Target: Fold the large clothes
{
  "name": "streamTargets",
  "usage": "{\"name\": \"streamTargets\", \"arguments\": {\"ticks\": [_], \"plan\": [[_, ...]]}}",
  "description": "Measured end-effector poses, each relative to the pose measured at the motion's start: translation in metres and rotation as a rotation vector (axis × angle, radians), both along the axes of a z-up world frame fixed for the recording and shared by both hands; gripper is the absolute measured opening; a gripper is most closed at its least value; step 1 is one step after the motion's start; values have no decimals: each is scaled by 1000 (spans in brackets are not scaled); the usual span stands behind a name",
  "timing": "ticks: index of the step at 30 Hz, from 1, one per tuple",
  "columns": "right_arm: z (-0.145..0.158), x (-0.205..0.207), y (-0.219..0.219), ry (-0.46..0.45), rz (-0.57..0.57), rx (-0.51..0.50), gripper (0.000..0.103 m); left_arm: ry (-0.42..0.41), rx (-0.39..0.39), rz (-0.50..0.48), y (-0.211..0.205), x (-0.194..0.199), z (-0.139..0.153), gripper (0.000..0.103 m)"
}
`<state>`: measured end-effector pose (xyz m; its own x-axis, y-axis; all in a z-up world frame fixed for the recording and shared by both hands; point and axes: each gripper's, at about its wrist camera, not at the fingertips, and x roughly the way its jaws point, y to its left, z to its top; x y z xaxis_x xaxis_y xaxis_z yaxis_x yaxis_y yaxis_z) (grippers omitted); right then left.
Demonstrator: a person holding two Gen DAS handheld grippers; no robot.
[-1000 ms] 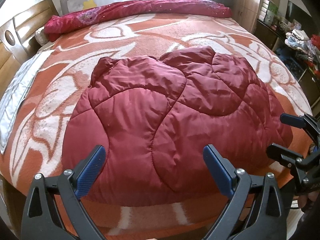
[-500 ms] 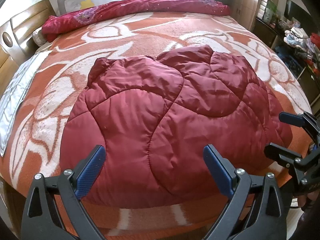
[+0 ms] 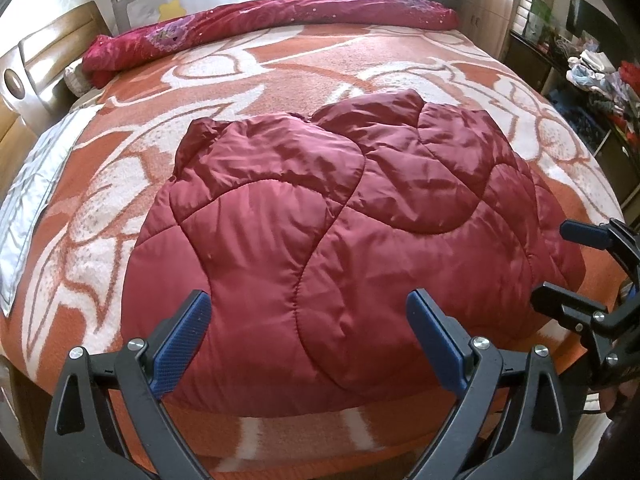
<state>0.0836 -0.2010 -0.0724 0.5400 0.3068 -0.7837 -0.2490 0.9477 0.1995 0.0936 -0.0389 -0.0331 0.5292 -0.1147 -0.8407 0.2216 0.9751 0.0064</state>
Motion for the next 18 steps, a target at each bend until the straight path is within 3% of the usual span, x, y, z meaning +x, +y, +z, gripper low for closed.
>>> {"name": "streamTargets", "arguments": {"ticks": [18], "plan": [[0, 0, 1, -1, 0, 0, 101, 0, 0, 0, 0, 0, 0, 99]]}}
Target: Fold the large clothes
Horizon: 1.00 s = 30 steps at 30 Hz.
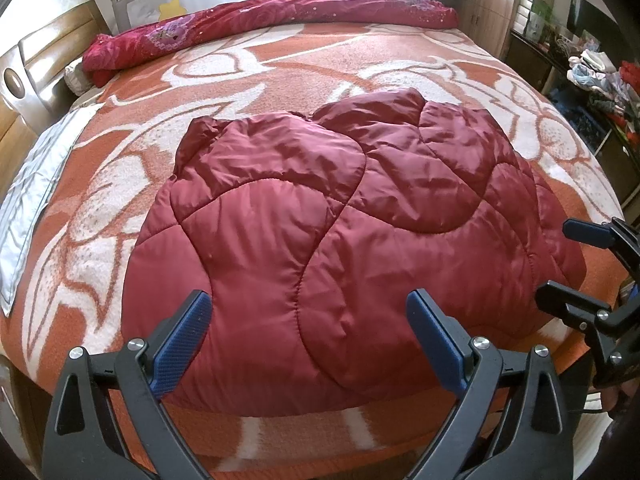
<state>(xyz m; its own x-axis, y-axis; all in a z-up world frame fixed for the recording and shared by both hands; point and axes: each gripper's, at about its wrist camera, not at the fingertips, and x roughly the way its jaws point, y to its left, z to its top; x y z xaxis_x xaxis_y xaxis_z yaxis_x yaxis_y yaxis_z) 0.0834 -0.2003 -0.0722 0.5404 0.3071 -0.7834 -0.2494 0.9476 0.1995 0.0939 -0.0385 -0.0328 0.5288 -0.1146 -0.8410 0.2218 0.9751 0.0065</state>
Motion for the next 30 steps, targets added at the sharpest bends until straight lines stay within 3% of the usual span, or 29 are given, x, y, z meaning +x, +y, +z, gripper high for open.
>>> {"name": "streamTargets", "arguments": {"ticks": [30], "plan": [[2, 3, -6, 2, -7, 0, 101, -30, 23, -12, 0, 2, 4, 99]]}}
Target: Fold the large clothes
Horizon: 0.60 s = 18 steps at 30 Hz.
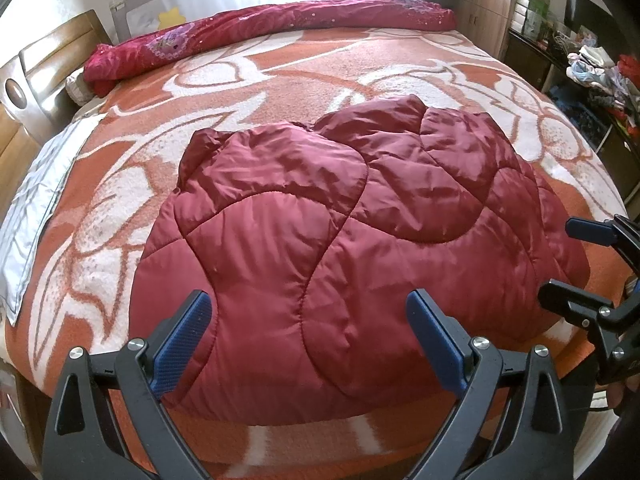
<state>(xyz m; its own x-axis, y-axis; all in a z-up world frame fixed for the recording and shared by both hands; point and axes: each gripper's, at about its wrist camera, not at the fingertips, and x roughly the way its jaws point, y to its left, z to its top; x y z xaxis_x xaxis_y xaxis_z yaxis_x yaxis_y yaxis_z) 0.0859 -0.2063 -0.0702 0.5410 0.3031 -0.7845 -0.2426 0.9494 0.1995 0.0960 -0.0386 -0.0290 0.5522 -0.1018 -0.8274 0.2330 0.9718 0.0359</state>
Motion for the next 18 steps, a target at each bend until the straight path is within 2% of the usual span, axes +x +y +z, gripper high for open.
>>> {"name": "streamTargets", "arguments": {"ticks": [18], "plan": [[1, 3, -2, 2, -6, -1, 101, 1, 1, 1, 2, 2, 1, 99]]}}
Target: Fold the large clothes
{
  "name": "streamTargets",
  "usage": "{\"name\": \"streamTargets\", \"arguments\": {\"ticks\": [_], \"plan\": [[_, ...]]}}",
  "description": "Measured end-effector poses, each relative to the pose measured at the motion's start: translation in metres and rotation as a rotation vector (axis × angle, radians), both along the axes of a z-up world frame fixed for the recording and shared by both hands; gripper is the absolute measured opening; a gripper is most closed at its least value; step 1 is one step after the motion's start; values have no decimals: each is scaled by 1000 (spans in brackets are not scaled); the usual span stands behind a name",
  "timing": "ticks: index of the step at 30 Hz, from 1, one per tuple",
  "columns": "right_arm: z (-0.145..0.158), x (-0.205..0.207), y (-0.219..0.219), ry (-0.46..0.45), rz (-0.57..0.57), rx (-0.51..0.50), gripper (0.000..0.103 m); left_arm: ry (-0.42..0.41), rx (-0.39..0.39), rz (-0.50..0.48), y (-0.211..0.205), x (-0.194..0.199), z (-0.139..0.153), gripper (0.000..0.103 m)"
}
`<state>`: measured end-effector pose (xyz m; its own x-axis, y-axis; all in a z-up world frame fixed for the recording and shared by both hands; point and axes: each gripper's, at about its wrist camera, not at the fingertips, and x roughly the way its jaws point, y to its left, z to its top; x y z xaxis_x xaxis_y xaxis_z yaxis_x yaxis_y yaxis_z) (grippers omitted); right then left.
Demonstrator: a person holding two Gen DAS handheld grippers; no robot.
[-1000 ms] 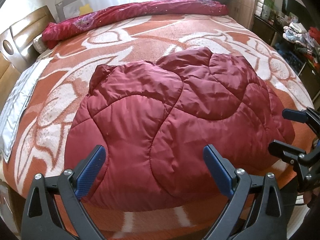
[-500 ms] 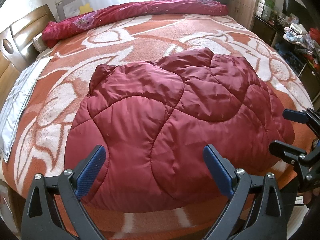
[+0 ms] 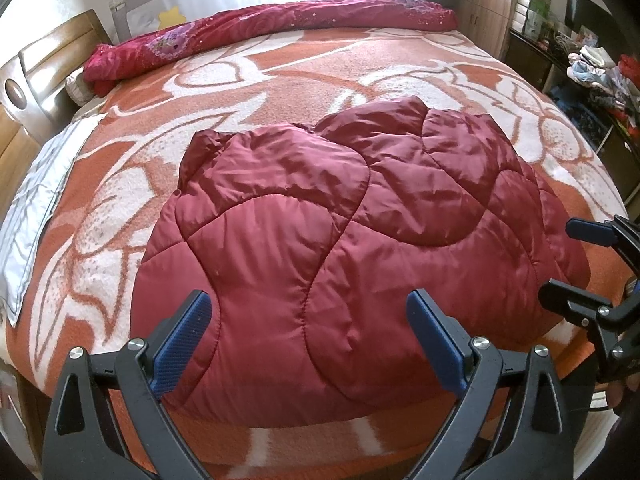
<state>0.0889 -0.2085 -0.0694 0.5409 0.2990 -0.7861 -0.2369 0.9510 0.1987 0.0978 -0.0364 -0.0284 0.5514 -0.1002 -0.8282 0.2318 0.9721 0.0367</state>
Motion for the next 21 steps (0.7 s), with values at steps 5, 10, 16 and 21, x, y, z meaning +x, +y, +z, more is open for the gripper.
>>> {"name": "streamTargets", "arguments": {"ticks": [5, 10, 16, 21], "plan": [[1, 2, 0, 0, -2, -2, 101, 5, -2, 1, -1, 2, 0, 99], [0, 2, 0, 3, -7, -4, 101, -1, 12, -4, -1, 3, -1, 99], [-1, 2, -1, 3, -9, -5, 101, 10, 17, -12, -1, 2, -3, 99], [-1, 2, -1, 4, -10, -4, 101, 32, -11, -10, 3, 5, -3, 99]]}}
